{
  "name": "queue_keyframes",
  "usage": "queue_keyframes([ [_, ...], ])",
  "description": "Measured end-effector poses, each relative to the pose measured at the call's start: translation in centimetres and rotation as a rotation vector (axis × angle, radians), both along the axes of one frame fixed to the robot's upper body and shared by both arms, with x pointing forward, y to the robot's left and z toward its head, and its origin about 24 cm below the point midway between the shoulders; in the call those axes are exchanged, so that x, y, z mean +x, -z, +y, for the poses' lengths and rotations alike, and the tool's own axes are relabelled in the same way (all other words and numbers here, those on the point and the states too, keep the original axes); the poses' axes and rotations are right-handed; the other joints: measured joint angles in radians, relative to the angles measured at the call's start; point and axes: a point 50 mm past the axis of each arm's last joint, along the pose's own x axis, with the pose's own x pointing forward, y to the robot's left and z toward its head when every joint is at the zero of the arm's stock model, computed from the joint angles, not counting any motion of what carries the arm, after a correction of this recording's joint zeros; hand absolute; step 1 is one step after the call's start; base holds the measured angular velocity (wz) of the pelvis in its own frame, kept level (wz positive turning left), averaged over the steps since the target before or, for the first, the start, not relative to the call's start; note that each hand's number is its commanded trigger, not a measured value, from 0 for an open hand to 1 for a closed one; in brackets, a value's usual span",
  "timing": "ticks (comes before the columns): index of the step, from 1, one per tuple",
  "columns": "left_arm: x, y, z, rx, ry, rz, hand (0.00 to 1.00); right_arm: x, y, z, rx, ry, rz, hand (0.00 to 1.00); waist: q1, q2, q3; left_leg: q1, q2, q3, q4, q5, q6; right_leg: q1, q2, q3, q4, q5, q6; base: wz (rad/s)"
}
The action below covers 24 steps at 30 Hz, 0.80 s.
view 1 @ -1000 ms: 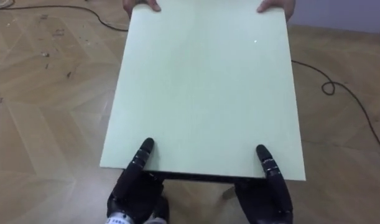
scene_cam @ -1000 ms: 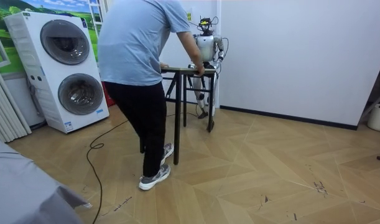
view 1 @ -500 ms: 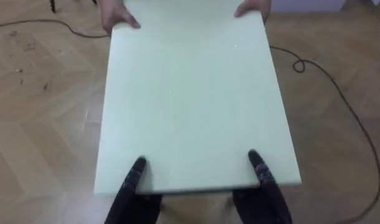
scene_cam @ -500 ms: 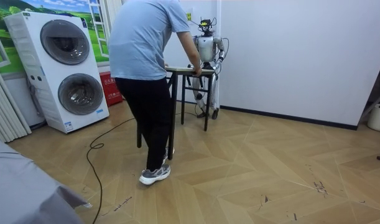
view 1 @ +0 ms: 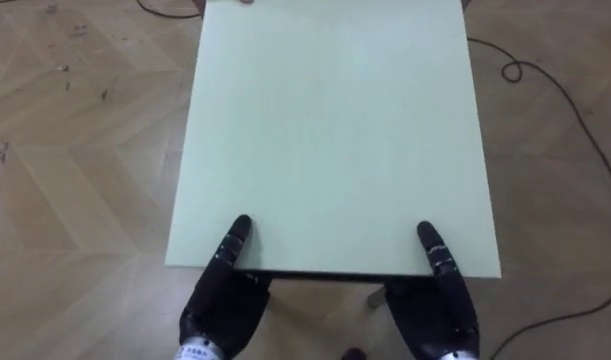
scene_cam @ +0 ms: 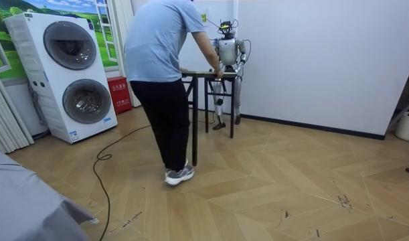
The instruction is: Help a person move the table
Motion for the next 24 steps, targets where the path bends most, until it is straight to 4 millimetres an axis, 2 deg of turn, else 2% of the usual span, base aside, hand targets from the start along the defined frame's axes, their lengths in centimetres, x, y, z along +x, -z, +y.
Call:
queue_keyframes([
  [1,0.0,0.0,0.0,-0.001,0.000,0.001,1.00,-0.1,0.1,0.0,0.007,0.001,0.006,1.00,-0.001,-0.003,0.0001,-0.002,-0.004,0.003,0.000,0.006,0.010,-0.001,-0.002,0.031,-0.005,0.018,0.012,0.30],
  [3,0.1,0.1,0.0,0.009,0.005,0.005,1.00,-0.6,0.3,0.0,0.019,-0.003,0.022,1.00,-0.021,-0.008,-0.0001,-0.024,-0.009,0.031,0.003,0.027,0.040,-0.007,-0.006,0.169,-0.021,0.084,0.085,0.45],
  [4,0.1,0.2,0.1,0.012,0.009,0.005,1.00,-0.7,0.3,0.1,0.024,-0.003,0.027,1.00,-0.022,-0.010,0.0004,-0.028,-0.007,0.051,0.003,0.034,0.043,-0.012,-0.012,0.197,-0.006,0.085,0.102,0.54],
  [5,0.1,0.4,-0.1,0.016,0.022,0.013,1.00,-1.2,0.5,-0.1,0.028,0.004,0.039,1.00,-0.023,-0.011,0.0009,-0.028,-0.001,0.107,0.003,0.046,0.046,-0.018,-0.041,0.234,0.102,0.016,0.150,0.58],
  [6,0.1,0.5,-0.4,0.025,0.038,0.017,1.00,-1.8,0.7,-0.4,0.031,0.015,0.052,1.00,-0.024,-0.015,-0.0003,-0.026,0.000,0.138,0.002,0.054,0.048,-0.012,-0.076,0.277,0.248,-0.082,0.177,0.57],
  [7,0.0,0.5,-0.4,0.028,0.041,0.019,1.00,-2.0,0.8,-0.5,0.031,0.020,0.055,1.00,-0.023,-0.017,-0.0013,-0.026,-0.002,0.148,0.000,0.056,0.048,-0.004,-0.089,0.296,0.303,-0.116,0.186,0.41],
  [8,-0.3,0.7,-0.4,0.032,0.043,0.025,1.00,-2.2,0.8,-0.6,0.027,0.020,0.059,1.00,-0.019,-0.020,-0.0013,-0.028,-0.004,0.151,0.002,0.061,0.048,0.036,-0.108,0.328,0.352,-0.168,0.210,0.10],
  [9,-0.5,0.7,-0.3,0.029,0.037,0.028,1.00,-2.2,0.8,-0.5,0.025,0.015,0.059,1.00,-0.010,-0.020,-0.0021,-0.035,-0.004,0.150,0.008,0.064,0.045,0.089,-0.110,0.341,0.335,-0.208,0.221,0.00],
  [10,-0.6,0.8,-0.2,0.029,0.032,0.030,1.00,-2.2,0.8,-0.4,0.025,0.011,0.060,1.00,-0.006,-0.022,-0.0029,-0.042,-0.003,0.150,0.008,0.066,0.041,0.115,-0.108,0.346,0.309,-0.225,0.226,-0.11],
  [11,-0.6,0.8,0.0,0.032,0.024,0.033,1.00,-2.3,0.9,-0.1,0.028,0.004,0.062,1.00,0.004,-0.027,-0.0016,-0.048,0.001,0.149,0.007,0.073,0.033,0.154,-0.090,0.350,0.235,-0.238,0.229,-0.13],
  [13,-0.9,0.9,0.2,0.032,0.019,0.031,1.00,-2.3,0.9,0.1,0.026,0.001,0.061,1.00,0.018,-0.034,-0.0031,-0.060,0.005,0.143,0.002,0.084,0.021,0.178,-0.067,0.348,0.148,-0.238,0.229,-0.24],
  [14,-0.9,0.9,0.2,0.030,0.019,0.031,1.00,-2.3,0.9,0.2,0.022,0.001,0.060,1.00,0.037,-0.037,-0.0024,-0.064,0.005,0.131,-0.004,0.090,0.016,0.184,-0.051,0.347,0.108,-0.232,0.218,-0.30],
  [15,-1.2,1.0,0.1,0.028,0.014,0.037,1.00,-2.3,0.9,0.0,0.015,-0.004,0.064,1.00,0.040,-0.037,-0.0028,-0.064,0.010,0.123,-0.011,0.098,0.009,0.194,-0.033,0.344,0.078,-0.213,0.206,-0.23],
  [16,-1.3,1.0,0.2,0.028,0.011,0.039,1.00,-2.4,0.9,0.0,0.016,-0.008,0.067,1.00,0.041,-0.040,-0.0024,-0.063,0.014,0.121,-0.017,0.104,0.005,0.200,-0.027,0.342,0.065,-0.207,0.201,-0.05],
  [18,-1.5,1.1,0.2,0.032,0.005,0.043,1.00,-2.5,0.9,0.2,0.012,-0.013,0.069,1.00,0.046,-0.053,0.0007,-0.062,0.031,0.113,-0.035,0.125,-0.010,0.216,-0.005,0.330,0.018,-0.182,0.183,0.05],
  [24,-2.0,1.2,0.0,0.021,0.011,0.042,1.00,-2.6,0.9,-0.1,-0.006,-0.004,0.063,1.00,0.049,-0.058,0.0007,-0.080,0.053,0.075,-0.061,0.156,-0.034,0.236,0.026,0.288,-0.057,-0.150,0.156,0.11],
])
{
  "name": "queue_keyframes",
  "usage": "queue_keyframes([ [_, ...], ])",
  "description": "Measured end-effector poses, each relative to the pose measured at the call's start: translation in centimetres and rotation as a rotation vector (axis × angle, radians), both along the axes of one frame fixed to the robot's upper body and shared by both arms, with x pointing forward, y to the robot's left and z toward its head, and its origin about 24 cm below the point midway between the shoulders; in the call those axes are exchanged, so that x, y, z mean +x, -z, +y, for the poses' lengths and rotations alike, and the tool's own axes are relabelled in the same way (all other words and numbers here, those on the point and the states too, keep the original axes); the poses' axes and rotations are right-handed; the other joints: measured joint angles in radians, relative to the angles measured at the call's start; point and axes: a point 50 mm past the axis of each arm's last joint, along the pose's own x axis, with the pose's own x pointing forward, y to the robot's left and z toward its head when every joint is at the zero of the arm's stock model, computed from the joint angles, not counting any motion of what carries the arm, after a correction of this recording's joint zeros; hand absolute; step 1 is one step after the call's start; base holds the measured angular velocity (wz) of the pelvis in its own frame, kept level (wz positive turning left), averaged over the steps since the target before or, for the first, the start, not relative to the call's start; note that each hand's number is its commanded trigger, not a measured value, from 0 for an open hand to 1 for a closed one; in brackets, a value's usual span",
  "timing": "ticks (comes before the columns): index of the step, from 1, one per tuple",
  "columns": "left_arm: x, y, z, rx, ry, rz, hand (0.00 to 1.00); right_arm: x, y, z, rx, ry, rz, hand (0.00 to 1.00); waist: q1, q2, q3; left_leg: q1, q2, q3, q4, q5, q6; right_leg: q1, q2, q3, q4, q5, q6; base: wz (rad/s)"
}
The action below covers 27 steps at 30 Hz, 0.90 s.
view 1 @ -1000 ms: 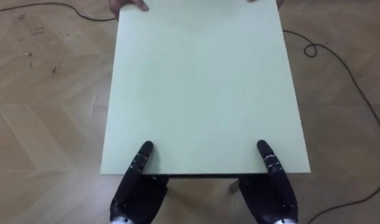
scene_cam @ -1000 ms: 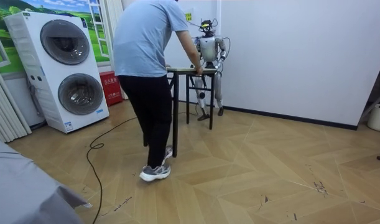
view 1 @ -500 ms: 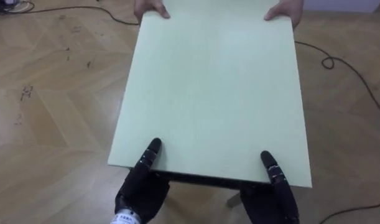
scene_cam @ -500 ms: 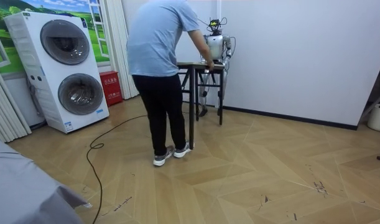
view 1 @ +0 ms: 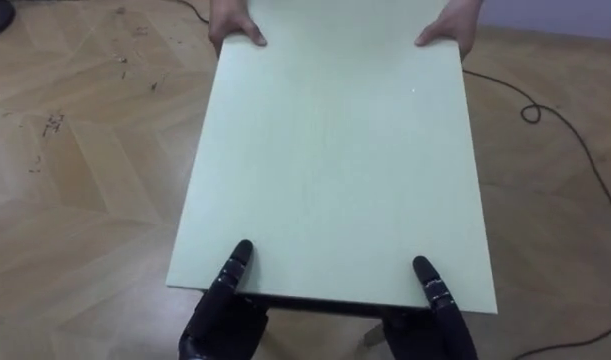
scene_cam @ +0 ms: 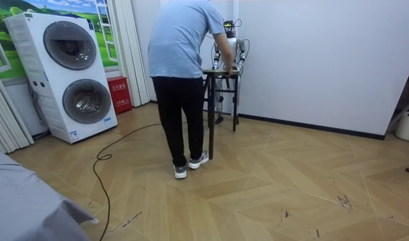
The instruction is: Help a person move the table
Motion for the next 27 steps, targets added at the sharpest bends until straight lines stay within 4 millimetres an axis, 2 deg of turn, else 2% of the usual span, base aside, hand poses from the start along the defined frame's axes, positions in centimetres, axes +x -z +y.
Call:
queue_keyframes([
  [7,-0.1,-0.1,0.3,0.007,0.001,-0.023,1.00,-0.1,-0.1,0.1,0.000,-0.006,-0.018,1.00,0.001,0.004,-0.0020,-0.012,0.004,-0.058,-0.006,0.020,-0.015,0.015,0.006,-0.052,-0.020,-0.005,-0.012,0.23],
  [10,-0.3,-0.1,0.3,0.004,-0.002,-0.028,1.00,0.0,-0.1,0.1,-0.004,-0.018,-0.023,1.00,0.016,0.004,-0.0020,-0.019,0.004,-0.068,-0.007,0.021,-0.016,0.019,0.004,-0.067,-0.023,-0.007,-0.012,0.16],
  [15,-0.6,0.0,0.4,-0.011,-0.017,-0.021,1.00,0.2,-0.2,0.2,-0.007,-0.032,-0.031,1.00,0.032,0.004,-0.0020,-0.050,-0.002,-0.114,0.003,0.022,-0.016,0.028,-0.001,-0.106,-0.033,-0.013,-0.008,0.28],
  [17,-0.6,0.0,0.4,-0.017,-0.018,-0.020,1.00,0.4,-0.3,0.1,-0.017,-0.035,-0.036,1.00,0.033,0.004,-0.0021,-0.075,0.000,-0.119,0.032,0.022,-0.016,0.029,-0.003,-0.130,-0.032,-0.020,-0.008,0.52],
  [20,-0.5,0.0,0.2,-0.021,-0.019,-0.028,1.00,0.5,-0.3,-0.1,-0.025,-0.031,-0.041,1.00,0.032,0.006,-0.0027,-0.111,0.003,-0.099,0.065,0.027,-0.015,0.029,-0.012,-0.168,-0.007,-0.048,-0.009,0.72],
  [22,-0.5,0.0,0.2,-0.021,-0.021,-0.029,1.00,0.6,-0.3,0.0,-0.028,-0.034,-0.045,1.00,0.037,0.010,-0.0036,-0.123,0.002,-0.100,0.064,0.040,-0.016,0.031,-0.017,-0.196,0.003,-0.061,-0.012,0.62],
  [24,-0.3,-0.2,0.1,-0.024,-0.022,-0.039,1.00,1.0,-0.5,-0.2,-0.040,-0.037,-0.060,1.00,0.039,0.017,-0.0041,-0.132,-0.010,-0.117,0.011,0.090,-0.022,0.032,-0.019,-0.212,-0.006,-0.063,-0.019,0.74],
  [25,-0.1,-0.2,0.1,-0.026,-0.020,-0.042,1.00,1.1,-0.6,-0.2,-0.043,-0.035,-0.066,1.00,0.033,0.019,-0.0054,-0.129,-0.015,-0.115,-0.016,0.112,-0.024,0.034,-0.020,-0.219,-0.017,-0.062,-0.023,0.99],
  [26,0.0,-0.3,-0.2,-0.033,-0.012,-0.046,1.00,1.2,-0.7,-0.6,-0.053,-0.028,-0.075,1.00,0.024,0.026,-0.0043,-0.125,-0.015,-0.068,-0.048,0.143,-0.023,0.038,-0.029,-0.274,-0.038,-0.056,-0.032,0.88],
  [27,-0.2,-0.2,-0.4,-0.038,-0.015,-0.039,1.00,1.2,-0.7,-0.7,-0.059,-0.030,-0.075,1.00,0.018,0.033,-0.0047,-0.126,-0.006,0.034,0.034,0.102,0.002,0.052,-0.048,-0.335,-0.052,-0.060,-0.036,0.79],
])
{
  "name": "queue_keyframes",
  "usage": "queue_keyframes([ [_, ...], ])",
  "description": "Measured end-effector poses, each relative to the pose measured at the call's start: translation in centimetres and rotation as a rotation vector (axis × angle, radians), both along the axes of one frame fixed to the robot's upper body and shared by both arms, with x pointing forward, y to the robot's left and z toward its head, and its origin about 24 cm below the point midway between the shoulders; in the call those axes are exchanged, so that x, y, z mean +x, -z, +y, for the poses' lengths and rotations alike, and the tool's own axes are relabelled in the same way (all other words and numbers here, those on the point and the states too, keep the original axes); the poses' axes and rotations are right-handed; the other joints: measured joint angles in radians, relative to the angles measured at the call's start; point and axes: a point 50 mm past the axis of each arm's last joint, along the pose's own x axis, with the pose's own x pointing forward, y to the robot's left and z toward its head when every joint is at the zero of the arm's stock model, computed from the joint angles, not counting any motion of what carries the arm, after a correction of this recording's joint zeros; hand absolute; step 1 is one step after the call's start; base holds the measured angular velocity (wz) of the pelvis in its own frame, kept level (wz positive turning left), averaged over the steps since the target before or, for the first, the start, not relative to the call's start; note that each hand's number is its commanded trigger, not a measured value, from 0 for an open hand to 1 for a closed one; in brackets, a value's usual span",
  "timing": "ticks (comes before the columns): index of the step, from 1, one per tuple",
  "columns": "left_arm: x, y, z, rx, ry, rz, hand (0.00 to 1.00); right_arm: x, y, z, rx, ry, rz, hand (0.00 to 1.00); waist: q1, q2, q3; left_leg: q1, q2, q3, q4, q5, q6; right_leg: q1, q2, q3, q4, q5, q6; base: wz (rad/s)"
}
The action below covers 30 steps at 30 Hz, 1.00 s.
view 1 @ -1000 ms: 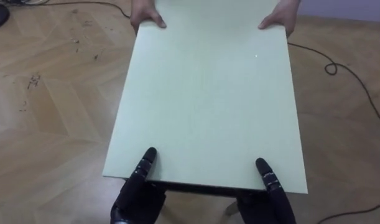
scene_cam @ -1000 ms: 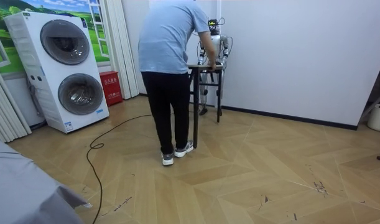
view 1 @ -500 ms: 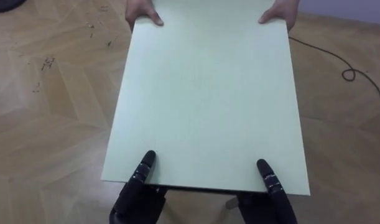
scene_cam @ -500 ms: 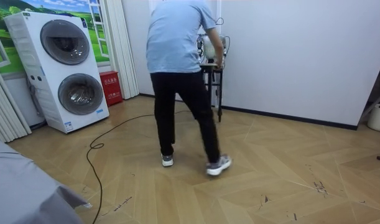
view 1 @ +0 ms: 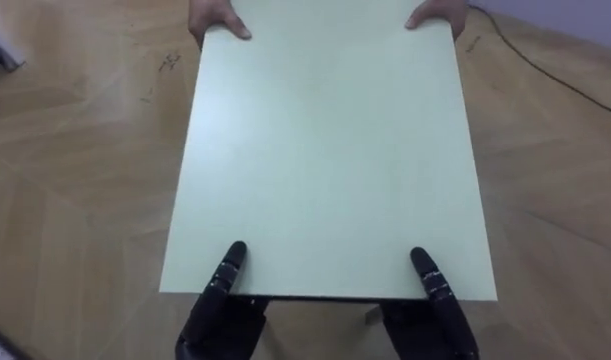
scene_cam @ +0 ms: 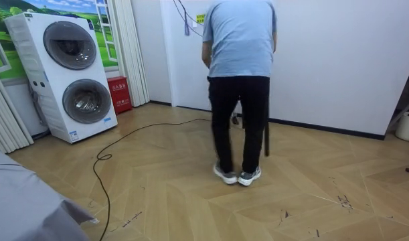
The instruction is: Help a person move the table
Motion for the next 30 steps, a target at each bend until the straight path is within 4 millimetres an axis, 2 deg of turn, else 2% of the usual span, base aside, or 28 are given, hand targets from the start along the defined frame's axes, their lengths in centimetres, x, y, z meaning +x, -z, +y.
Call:
queue_keyframes([
  [1,-0.2,0.1,0.1,-0.002,-0.006,0.003,1.00,0.0,0.0,0.0,0.000,-0.006,0.001,1.00,-0.007,0.006,0.0002,0.005,0.010,0.042,0.052,-0.029,0.013,0.014,0.000,-0.031,-0.006,0.000,0.000,0.70],
  [2,-0.4,0.1,0.2,-0.003,-0.014,0.003,1.00,0.0,0.0,0.1,0.003,-0.016,0.004,1.00,-0.021,0.023,0.0013,0.021,0.018,0.090,0.125,-0.076,0.016,0.033,0.006,-0.091,-0.012,-0.004,-0.002,0.86],
  [3,-0.4,0.1,0.3,-0.002,-0.014,-0.003,1.00,0.0,0.0,0.2,0.007,-0.019,0.002,1.00,-0.040,0.038,0.0019,0.036,0.028,0.117,0.147,-0.106,0.015,0.036,0.009,-0.133,0.000,-0.014,-0.004,0.92],
  [5,-0.2,0.0,0.4,0.000,-0.012,-0.012,1.00,0.2,-0.1,0.1,0.009,-0.022,-0.005,1.00,-0.050,0.045,0.0011,0.043,0.030,0.130,0.104,-0.114,0.013,0.027,0.002,-0.160,0.041,-0.028,-0.003,0.71],
  [6,-0.2,0.0,0.5,-0.002,-0.013,-0.009,1.00,0.3,-0.1,0.1,0.009,-0.032,-0.005,1.00,-0.039,0.045,0.0013,0.056,0.024,0.126,0.063,-0.114,0.013,0.025,0.003,-0.163,0.048,-0.028,-0.003,0.36],
  [7,-0.2,0.0,0.5,-0.003,-0.013,-0.005,1.00,0.3,-0.1,0.1,0.008,-0.034,0.000,1.00,-0.032,0.044,0.0016,0.066,0.022,0.125,0.043,-0.114,0.013,0.025,0.003,-0.161,0.053,-0.028,-0.003,0.23],
  [9,-0.2,0.1,0.7,-0.001,-0.020,0.007,1.00,0.3,0.0,0.3,0.008,-0.040,0.011,1.00,-0.031,0.038,0.0054,0.078,0.010,0.114,0.005,-0.105,0.028,0.026,0.002,-0.114,0.058,-0.027,-0.003,0.37],
  [11,-0.5,0.2,0.8,-0.001,-0.027,0.019,1.00,0.3,0.0,0.4,0.008,-0.047,0.020,1.00,-0.020,0.032,0.0092,0.079,0.009,0.119,0.004,-0.103,0.032,0.024,0.003,-0.073,0.063,-0.026,0.000,0.21],
  [14,-0.6,0.3,0.8,-0.004,-0.037,0.033,1.00,0.4,0.1,0.5,0.001,-0.052,0.032,1.00,0.010,0.025,0.0139,0.074,0.008,0.112,0.012,-0.103,0.034,0.022,0.001,-0.041,0.075,-0.025,0.001,0.13],
  [19,-0.5,0.3,0.9,-0.013,-0.055,0.036,1.00,1.2,-0.2,0.7,-0.010,-0.065,0.024,1.00,0.041,0.023,0.0133,0.046,0.002,0.090,0.032,-0.101,0.044,0.008,-0.012,-0.055,0.094,-0.026,0.002,0.17],
  [22,-0.5,0.3,0.9,-0.018,-0.059,0.037,1.00,1.3,-0.2,0.7,-0.012,-0.069,0.021,1.00,0.050,0.020,0.0122,0.039,-0.016,0.065,0.028,-0.093,0.057,0.010,-0.034,-0.070,0.119,-0.034,0.012,0.31],
  [23,-0.5,0.3,0.9,-0.017,-0.059,0.038,1.00,1.2,-0.2,0.7,-0.011,-0.070,0.022,1.00,0.049,0.019,0.0119,0.037,-0.030,0.043,0.028,-0.091,0.063,0.011,-0.048,-0.068,0.138,-0.042,0.020,0.56],
  [25,-0.4,0.2,1.0,-0.010,-0.056,0.032,1.00,1.1,-0.1,0.8,-0.010,-0.067,0.026,1.00,0.025,0.018,0.0112,0.024,-0.054,-0.004,0.034,-0.085,0.076,0.018,-0.068,-0.059,0.162,-0.056,0.036,0.90],
  [26,-0.3,0.2,0.9,-0.002,-0.050,0.030,1.00,0.9,-0.1,0.8,-0.002,-0.055,0.031,1.00,0.002,0.018,0.0114,0.020,-0.077,-0.050,0.034,-0.078,0.089,0.026,-0.073,-0.006,0.172,-0.064,0.050,1.21],
  [27,-0.1,0.1,0.8,0.003,-0.045,0.030,1.00,0.7,0.0,0.8,0.004,-0.041,0.035,1.00,-0.016,0.016,0.0113,0.021,-0.098,-0.093,0.034,-0.072,0.098,0.031,-0.067,0.070,0.181,-0.069,0.057,1.19],
  [28,-0.1,0.1,0.7,0.003,-0.047,0.029,1.00,0.6,0.0,0.9,0.006,-0.036,0.036,1.00,-0.023,0.016,0.0112,0.026,-0.105,-0.109,0.033,-0.069,0.103,0.034,-0.062,0.108,0.181,-0.069,0.059,1.07],
  [30,-0.1,0.1,0.6,0.009,-0.045,0.026,1.00,0.6,0.1,0.9,0.013,-0.028,0.041,1.00,-0.035,0.014,0.0116,0.034,-0.138,-0.183,0.027,-0.052,0.109,0.049,-0.053,0.210,0.180,-0.076,0.074,0.94],
])
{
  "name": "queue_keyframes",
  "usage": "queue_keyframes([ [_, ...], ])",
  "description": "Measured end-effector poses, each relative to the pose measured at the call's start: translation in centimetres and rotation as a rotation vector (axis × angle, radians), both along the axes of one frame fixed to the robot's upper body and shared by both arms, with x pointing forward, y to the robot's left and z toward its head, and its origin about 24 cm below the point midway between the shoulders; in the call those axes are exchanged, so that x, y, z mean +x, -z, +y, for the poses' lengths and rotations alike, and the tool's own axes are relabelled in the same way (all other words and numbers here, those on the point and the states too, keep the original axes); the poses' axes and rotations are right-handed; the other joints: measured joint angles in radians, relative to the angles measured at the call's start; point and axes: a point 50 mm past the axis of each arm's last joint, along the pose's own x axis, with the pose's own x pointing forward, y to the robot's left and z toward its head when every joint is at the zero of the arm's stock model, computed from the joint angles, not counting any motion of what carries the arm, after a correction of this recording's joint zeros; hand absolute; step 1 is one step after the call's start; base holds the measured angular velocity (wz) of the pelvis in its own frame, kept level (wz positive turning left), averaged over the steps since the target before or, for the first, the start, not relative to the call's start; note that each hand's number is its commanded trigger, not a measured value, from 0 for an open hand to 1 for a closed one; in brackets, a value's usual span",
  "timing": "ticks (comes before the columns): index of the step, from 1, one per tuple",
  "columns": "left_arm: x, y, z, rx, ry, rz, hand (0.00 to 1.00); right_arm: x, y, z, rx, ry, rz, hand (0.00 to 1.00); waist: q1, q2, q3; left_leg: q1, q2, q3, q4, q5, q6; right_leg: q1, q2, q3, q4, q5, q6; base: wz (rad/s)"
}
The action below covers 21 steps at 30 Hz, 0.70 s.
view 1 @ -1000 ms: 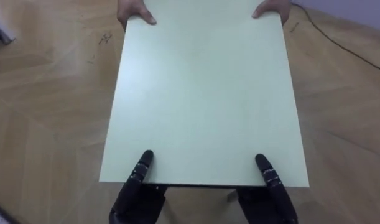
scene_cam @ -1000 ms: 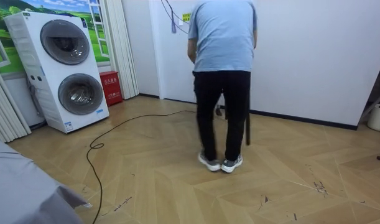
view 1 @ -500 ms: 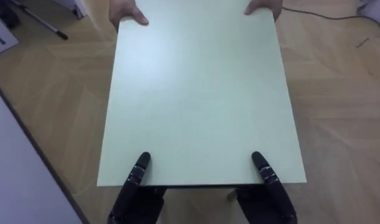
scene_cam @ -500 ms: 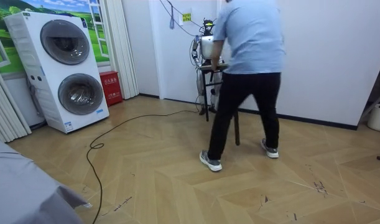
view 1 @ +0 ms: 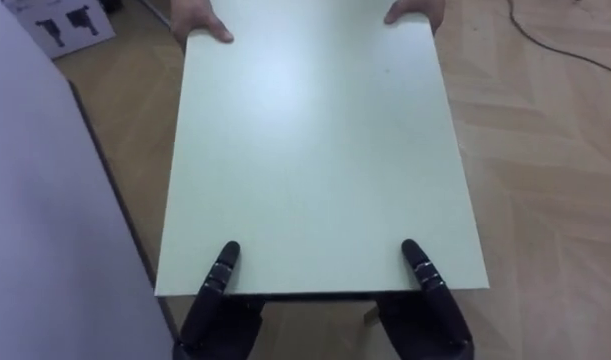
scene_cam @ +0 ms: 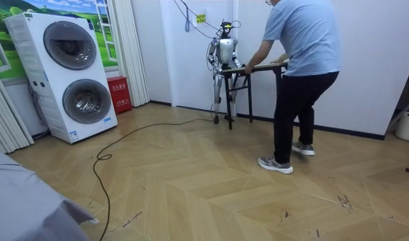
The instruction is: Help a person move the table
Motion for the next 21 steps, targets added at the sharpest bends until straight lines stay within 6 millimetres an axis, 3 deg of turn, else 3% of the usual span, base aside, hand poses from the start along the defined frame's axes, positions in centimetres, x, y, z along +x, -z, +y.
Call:
queue_keyframes([
  [3,0.01,0.02,0.53,0.020,0.005,0.005,1.00,-0.23,0.14,0.39,0.011,-0.007,0.014,1.00,0.009,-0.023,0.0004,0.002,-0.021,-0.060,0.001,0.005,-0.004,0.039,0.026,0.106,-0.054,-0.006,0.012,0.72],
  [11,0.04,0.02,0.50,0.021,0.004,0.009,1.00,-0.14,0.12,0.44,0.010,-0.003,0.016,1.00,0.089,-0.047,-0.0020,-0.020,-0.030,-0.108,0.009,0.007,-0.013,0.087,0.049,0.102,-0.130,0.000,0.015,0.29],
  [14,0.11,0.00,0.71,0.033,0.000,0.007,1.00,-0.29,0.36,0.78,0.017,-0.002,0.026,1.00,0.104,-0.042,-0.0009,-0.022,-0.031,-0.167,0.021,0.009,-0.017,0.072,0.058,0.103,-0.090,-0.001,0.015,0.32],
  [15,0.08,0.03,0.74,0.036,0.000,0.011,1.00,-0.39,0.48,0.87,0.017,-0.005,0.033,1.00,0.105,-0.036,0.0000,-0.020,-0.031,-0.225,0.024,0.010,-0.027,0.054,0.078,0.134,-0.085,-0.013,0.007,0.36],
  [16,0.10,0.02,0.67,0.033,0.002,0.010,1.00,-0.37,0.47,0.92,0.017,-0.006,0.033,1.00,0.105,-0.035,0.0001,-0.026,-0.034,-0.253,0.024,0.012,-0.034,0.043,0.098,0.156,-0.113,-0.013,-0.006,0.59],
  [17,0.32,-0.05,0.77,0.033,0.001,0.007,1.00,-0.29,0.40,0.92,0.015,-0.002,0.027,1.00,0.097,-0.038,-0.0007,-0.043,-0.053,-0.307,0.023,0.022,-0.048,0.026,0.127,0.159,-0.167,0.013,-0.048,1.08],
  [18,0.44,-0.04,0.45,0.025,0.005,0.011,1.00,-0.29,0.39,0.62,0.008,0.007,0.026,1.00,0.060,-0.036,-0.0024,-0.065,-0.064,-0.293,0.018,0.035,-0.053,0.032,0.122,0.091,-0.162,0.017,-0.060,1.29],
  [19,0.46,-0.05,0.35,0.024,0.006,0.010,1.00,-0.27,0.38,0.54,0.006,0.011,0.025,1.00,0.044,-0.036,-0.0022,-0.074,-0.052,-0.223,0.007,0.045,-0.045,0.037,0.118,0.058,-0.163,0.016,-0.063,1.52],
  [20,0.55,-0.02,0.20,0.028,0.015,0.010,1.00,-0.37,0.42,0.44,0.008,0.020,0.028,1.00,0.015,-0.036,-0.0022,-0.087,0.000,-0.024,-0.003,0.058,-0.024,0.045,0.111,-0.001,-0.163,0.014,-0.064,1.39],
  [21,0.70,0.12,0.16,0.031,0.023,0.014,1.00,-0.43,0.49,0.37,0.008,0.024,0.032,1.00,-0.006,-0.036,-0.0018,-0.096,0.037,0.135,-0.006,0.069,-0.007,0.055,0.115,-0.035,-0.163,0.013,-0.064,1.28],
])
